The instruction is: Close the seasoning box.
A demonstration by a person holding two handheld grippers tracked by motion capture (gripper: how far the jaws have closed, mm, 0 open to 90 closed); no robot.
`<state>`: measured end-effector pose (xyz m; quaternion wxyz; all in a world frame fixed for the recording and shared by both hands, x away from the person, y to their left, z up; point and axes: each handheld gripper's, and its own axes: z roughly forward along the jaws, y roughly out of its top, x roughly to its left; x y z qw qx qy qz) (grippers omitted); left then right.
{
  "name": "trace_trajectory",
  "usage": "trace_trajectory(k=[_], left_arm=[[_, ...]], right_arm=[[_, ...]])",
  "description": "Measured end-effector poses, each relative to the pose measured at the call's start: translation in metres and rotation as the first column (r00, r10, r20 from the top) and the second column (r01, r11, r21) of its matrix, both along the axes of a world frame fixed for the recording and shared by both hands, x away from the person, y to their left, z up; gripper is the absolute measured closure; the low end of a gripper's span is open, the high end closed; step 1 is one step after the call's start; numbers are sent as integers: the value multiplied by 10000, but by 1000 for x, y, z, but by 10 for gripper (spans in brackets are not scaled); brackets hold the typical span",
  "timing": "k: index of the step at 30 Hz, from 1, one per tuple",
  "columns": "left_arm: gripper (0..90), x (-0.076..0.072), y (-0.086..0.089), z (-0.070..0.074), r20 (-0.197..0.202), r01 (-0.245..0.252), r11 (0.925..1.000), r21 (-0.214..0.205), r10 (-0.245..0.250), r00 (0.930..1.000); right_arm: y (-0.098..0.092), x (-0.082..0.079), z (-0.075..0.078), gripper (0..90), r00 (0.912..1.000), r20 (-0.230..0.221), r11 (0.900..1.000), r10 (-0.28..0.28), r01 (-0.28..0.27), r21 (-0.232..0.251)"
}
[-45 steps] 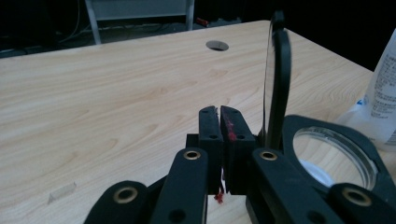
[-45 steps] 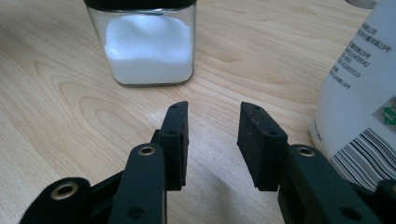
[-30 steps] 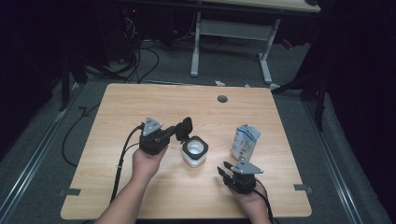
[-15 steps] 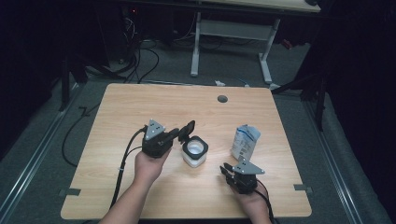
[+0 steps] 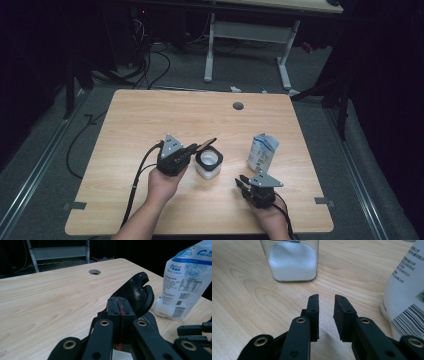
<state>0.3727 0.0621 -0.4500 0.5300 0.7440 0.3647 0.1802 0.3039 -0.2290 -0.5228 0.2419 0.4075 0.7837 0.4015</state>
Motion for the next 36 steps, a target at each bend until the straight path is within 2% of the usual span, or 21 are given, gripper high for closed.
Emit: trace_trajectory(k=[8, 13, 18, 23, 27, 30, 33, 36], left_arm=[[890, -6, -1, -5, -40, 209, 9998, -25, -209, 9998], [890, -8, 6, -10, -95, 3, 10000, 98, -2, 10000], [897, -7, 19, -25, -289, -488, 9986, 218, 495, 9984], [897, -11, 27, -45, -567, -649, 9974, 319, 666, 9962], [897, -21, 35, -61, -689, -641, 9966, 518, 676, 9953], [898, -30, 45, -69, -796, -658, 9950, 752, 718, 9942], [890, -40, 57, -72, -598, -693, 9914, 1112, 763, 9953], [858, -45, 71, -68, -572, -780, 9898, 1194, 853, 9947]], right_arm=[[1, 0, 1, 731, 10000, -20, 10000, -54, 54, -76], [1, 1, 2, 730, 9999, -20, 9999, -139, 139, -30], [4, 2, 2, 748, 10000, 8, 10000, -1, 1, -41], [11, 4, 2, 806, 9999, 51, 9999, 147, -147, -46], [18, 11, 3, 879, 10000, 71, 10000, 23, -24, 56], [23, 19, 3, 898, 10000, 6, 9999, -100, 100, -18], [29, 29, 3, 899, 9997, -48, 9997, -228, 227, -80], [37, 38, 5, 899, 9993, 56, 9992, -374, 375, -140]])
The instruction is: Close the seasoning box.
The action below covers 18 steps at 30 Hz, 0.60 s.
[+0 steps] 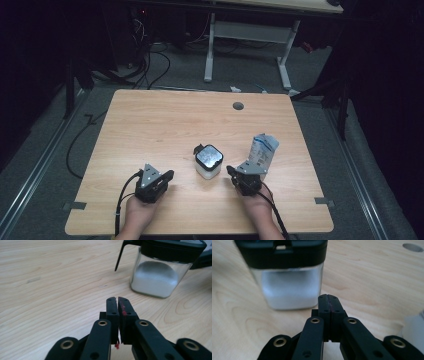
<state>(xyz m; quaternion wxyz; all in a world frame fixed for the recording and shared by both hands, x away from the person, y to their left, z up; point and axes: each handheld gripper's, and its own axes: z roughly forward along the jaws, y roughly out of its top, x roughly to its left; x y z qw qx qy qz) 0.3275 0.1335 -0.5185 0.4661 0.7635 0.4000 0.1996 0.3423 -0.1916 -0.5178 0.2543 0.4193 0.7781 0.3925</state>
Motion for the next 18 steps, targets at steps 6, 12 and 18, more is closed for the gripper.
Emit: trace_trajectory(k=[6, 12, 18], left_arm=[[698, -4, 30, 1, 65, -413, 9981, 450, 410, 9991], [549, -4, 61, -3, -308, -1220, 9924, 185, 1225, 9920], [505, -5, 71, -4, -404, -1488, 9888, -80, 1483, 9881]], right_arm=[[9, 18, 3, 898, 9995, 166, 9996, -274, 275, -73], [10, 26, -1, 897, 9994, 129, 9994, -323, 324, -75], [11, 28, 0, 897, 9998, 146, 9999, -152, 151, 34]])
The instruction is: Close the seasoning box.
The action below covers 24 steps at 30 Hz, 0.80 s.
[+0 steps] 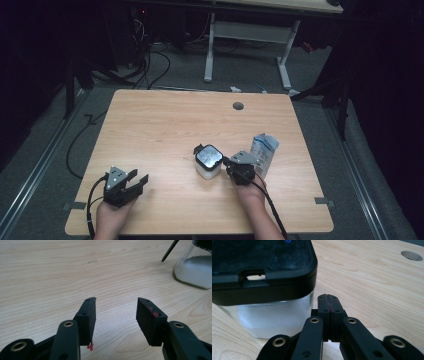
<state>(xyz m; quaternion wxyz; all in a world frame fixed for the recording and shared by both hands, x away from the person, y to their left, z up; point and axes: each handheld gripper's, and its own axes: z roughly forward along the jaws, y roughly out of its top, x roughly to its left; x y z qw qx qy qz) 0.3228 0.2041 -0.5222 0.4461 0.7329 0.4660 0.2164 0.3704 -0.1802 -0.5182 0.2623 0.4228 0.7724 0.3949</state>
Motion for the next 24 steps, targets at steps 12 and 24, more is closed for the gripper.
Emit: trace_trajectory(k=[12, 24], left_arm=[[498, -2, -2, -1, 7, 91, 10000, -11, -91, 10000], [488, -3, -4, -1, 65, 251, 9997, 10, -251, 9997]], right_arm=[[6, -13, 1, 898, 9992, 64, 9992, 383, -382, -135], [18, -34, 1, 897, 9973, 111, 9973, 728, -727, -126]])
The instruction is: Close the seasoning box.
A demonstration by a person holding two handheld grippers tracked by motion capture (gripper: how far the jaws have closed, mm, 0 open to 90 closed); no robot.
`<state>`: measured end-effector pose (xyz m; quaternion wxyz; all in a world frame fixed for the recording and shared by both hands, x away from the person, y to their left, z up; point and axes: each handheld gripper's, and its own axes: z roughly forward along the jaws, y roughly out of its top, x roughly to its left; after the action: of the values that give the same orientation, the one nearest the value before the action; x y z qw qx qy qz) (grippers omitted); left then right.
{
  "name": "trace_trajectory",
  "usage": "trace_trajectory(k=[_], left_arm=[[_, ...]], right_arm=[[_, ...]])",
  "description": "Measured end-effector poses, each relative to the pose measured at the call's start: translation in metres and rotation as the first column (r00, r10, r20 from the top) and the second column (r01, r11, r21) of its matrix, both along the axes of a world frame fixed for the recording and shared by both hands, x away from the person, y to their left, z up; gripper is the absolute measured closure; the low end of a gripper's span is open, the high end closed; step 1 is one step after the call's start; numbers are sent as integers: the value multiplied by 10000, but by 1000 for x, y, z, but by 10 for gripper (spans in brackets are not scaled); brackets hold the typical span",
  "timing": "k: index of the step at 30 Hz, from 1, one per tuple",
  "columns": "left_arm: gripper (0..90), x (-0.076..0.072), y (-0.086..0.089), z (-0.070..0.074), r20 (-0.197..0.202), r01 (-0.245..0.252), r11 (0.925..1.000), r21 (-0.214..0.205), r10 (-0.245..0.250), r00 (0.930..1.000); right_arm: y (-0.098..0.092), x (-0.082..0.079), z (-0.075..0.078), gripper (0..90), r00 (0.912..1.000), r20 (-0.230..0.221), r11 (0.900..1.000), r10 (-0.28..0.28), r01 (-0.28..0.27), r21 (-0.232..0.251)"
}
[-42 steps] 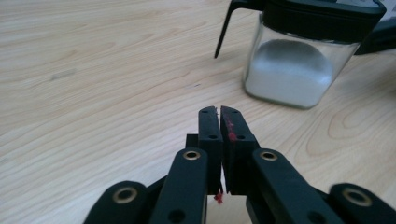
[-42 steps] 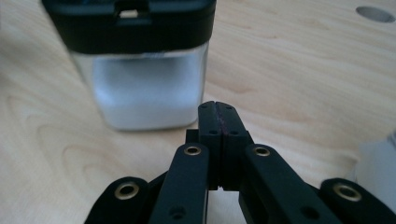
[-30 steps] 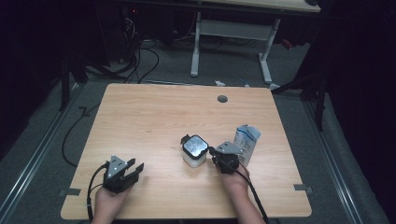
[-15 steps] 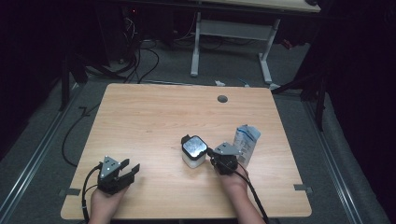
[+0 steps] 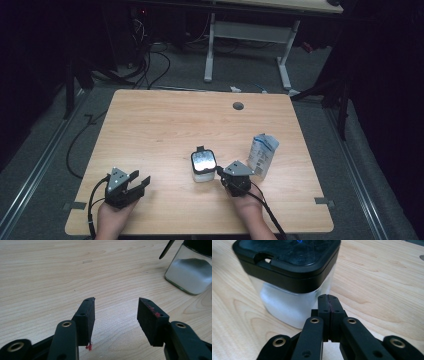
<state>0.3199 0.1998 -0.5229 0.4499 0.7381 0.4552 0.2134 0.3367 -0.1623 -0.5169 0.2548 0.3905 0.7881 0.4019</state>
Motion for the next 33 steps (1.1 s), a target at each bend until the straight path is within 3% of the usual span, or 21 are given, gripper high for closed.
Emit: trace_trajectory(k=[9, 21, 26, 33], left_arm=[[488, 0, -1, -1, 14, 36, 10000, 17, -36, 10000], [488, 0, -1, -1, -19, 103, 9999, 17, -103, 9999], [489, -1, -2, -1, -22, 198, 9998, 37, -198, 9998], [487, -2, -5, -2, -26, 310, 9995, 96, -309, 9995]], right_arm=[[8, -10, 0, 895, 9996, 71, 9996, 279, -279, 0], [6, -12, 0, 877, 9997, 78, 9997, 223, -224, 71], [-7, -13, 2, 852, 10000, 77, 10000, 5, -6, 94], [-41, -22, 4, 796, 9983, 24, 9978, -590, 589, 304]])
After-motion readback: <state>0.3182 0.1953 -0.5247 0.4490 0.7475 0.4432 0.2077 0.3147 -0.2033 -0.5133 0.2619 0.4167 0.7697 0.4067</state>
